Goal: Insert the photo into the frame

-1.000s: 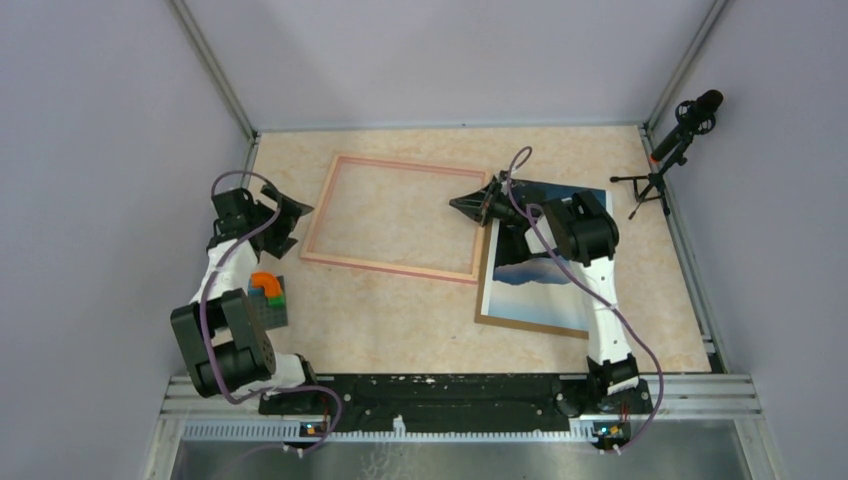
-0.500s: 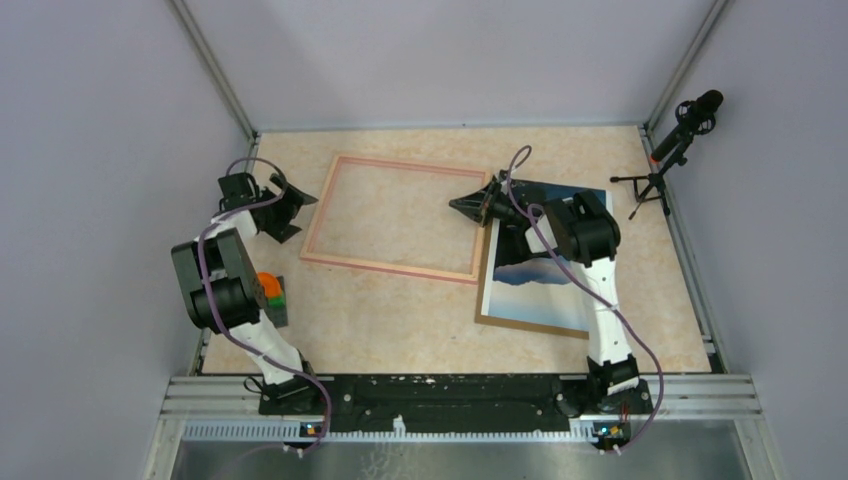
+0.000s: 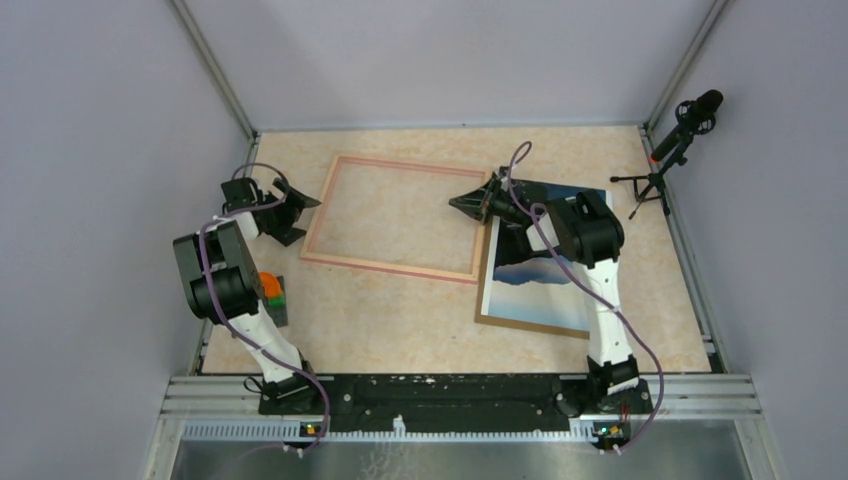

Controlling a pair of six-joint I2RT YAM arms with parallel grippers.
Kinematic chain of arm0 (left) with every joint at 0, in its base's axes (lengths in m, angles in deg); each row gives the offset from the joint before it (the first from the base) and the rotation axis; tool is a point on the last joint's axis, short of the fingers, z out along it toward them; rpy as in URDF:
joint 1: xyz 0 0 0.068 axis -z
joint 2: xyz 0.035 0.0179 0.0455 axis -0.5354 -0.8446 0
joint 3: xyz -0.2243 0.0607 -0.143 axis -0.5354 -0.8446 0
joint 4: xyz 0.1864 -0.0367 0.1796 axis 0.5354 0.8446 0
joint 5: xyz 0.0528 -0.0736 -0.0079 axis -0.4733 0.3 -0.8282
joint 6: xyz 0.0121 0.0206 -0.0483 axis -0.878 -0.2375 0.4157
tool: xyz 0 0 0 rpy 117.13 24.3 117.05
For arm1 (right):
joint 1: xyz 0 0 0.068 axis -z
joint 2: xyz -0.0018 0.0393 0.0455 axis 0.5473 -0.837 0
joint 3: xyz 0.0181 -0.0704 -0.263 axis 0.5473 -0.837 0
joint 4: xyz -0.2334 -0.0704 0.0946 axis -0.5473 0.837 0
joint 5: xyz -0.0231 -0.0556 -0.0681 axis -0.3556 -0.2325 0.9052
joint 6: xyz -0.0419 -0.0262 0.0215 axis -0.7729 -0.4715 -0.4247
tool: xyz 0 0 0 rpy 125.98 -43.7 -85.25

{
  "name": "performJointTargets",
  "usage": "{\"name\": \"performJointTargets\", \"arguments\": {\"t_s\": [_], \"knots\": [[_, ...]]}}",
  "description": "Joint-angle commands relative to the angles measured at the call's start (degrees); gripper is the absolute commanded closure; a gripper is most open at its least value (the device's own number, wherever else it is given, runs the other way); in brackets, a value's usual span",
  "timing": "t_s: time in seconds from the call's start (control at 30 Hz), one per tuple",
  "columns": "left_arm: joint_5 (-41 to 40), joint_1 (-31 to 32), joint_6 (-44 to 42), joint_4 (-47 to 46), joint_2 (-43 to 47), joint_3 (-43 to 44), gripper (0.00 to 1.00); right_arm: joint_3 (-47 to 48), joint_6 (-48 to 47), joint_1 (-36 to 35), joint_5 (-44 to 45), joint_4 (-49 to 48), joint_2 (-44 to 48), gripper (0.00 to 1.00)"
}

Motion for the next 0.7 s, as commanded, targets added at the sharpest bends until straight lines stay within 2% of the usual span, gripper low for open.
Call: {"name": "performJointTargets", "arguments": {"t_s": [0.0, 0.67], "knots": [[1.8, -0.3, 0.8, -2.7, -1.0, -1.1, 0.01, -0.6, -1.9, -0.2, -0.9, -1.9, 4.4, 1.0], [1.6, -0.4, 0.8, -2.9, -0.1, -1.5, 0.01, -1.6, -2.5, 0.3, -0.8, -2.1, 4.7, 1.0]]}}
